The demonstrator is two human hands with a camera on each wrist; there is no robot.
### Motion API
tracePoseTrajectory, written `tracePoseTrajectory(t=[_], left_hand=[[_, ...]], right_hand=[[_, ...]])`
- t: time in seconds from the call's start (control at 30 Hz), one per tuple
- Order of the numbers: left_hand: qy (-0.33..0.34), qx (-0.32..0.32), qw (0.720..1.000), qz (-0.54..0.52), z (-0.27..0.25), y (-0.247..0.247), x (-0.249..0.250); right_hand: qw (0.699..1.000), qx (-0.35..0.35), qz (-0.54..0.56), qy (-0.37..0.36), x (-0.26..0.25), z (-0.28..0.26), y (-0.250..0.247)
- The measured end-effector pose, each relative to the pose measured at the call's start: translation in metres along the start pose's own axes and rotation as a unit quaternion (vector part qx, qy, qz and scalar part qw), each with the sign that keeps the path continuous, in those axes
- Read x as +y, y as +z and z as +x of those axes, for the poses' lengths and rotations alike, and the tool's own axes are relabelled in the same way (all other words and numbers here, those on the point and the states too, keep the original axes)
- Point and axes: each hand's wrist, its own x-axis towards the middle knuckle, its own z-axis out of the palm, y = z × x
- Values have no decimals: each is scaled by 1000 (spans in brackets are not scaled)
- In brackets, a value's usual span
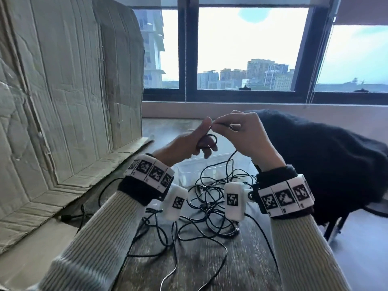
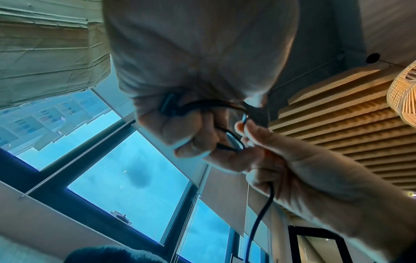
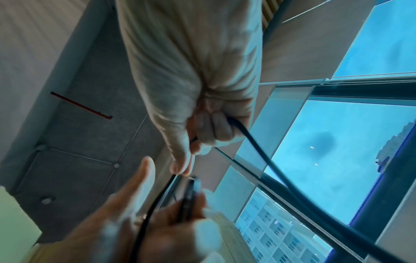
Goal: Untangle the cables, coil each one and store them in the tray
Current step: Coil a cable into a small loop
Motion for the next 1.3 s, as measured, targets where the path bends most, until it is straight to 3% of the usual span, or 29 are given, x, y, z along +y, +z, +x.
tracePoseTrajectory(t=[0.1, 0.2, 0.37, 0.6, 0.8, 0.83, 0.93, 1.0, 1.07, 1.13, 1.2, 1.3], left_hand=[[36, 9, 999, -16, 2, -2, -1], [48, 81, 989, -114, 8, -3, -1], [44, 212, 948, -235, 14, -7, 0], [32, 289, 883, -368, 23, -11, 0], [45, 343, 809, -475, 18, -32, 8], [40, 357, 808, -467, 18, -35, 7], [29, 395, 855, -334, 20, -40, -3], [62, 389, 903, -171, 19, -39, -11], [80, 336, 935, 77, 14, -33, -18], [64, 253, 938, 227, 12, -26, -22], [42, 173, 960, 218, 10, -20, -22], [40, 93, 993, 65, 7, -13, -17]], right_hand=[[995, 55, 48, 61, 6, 1, 0], [988, 53, 91, 113, 8, 1, 1], [978, -5, 150, 144, 3, 0, 6], [970, -90, 195, 116, -9, -7, 22], [955, -226, 78, 176, -13, -15, 31], [952, -246, 57, 173, -13, -15, 31], [945, -295, -12, 139, -20, -17, 22], [951, -293, -44, 91, -23, -16, 14], [971, -229, -56, 36, -21, -12, 11], [986, -159, -58, 0, -15, -8, 11], [991, -113, -65, -36, -10, -7, 14], [995, -42, -69, -50, -4, -6, 18]])
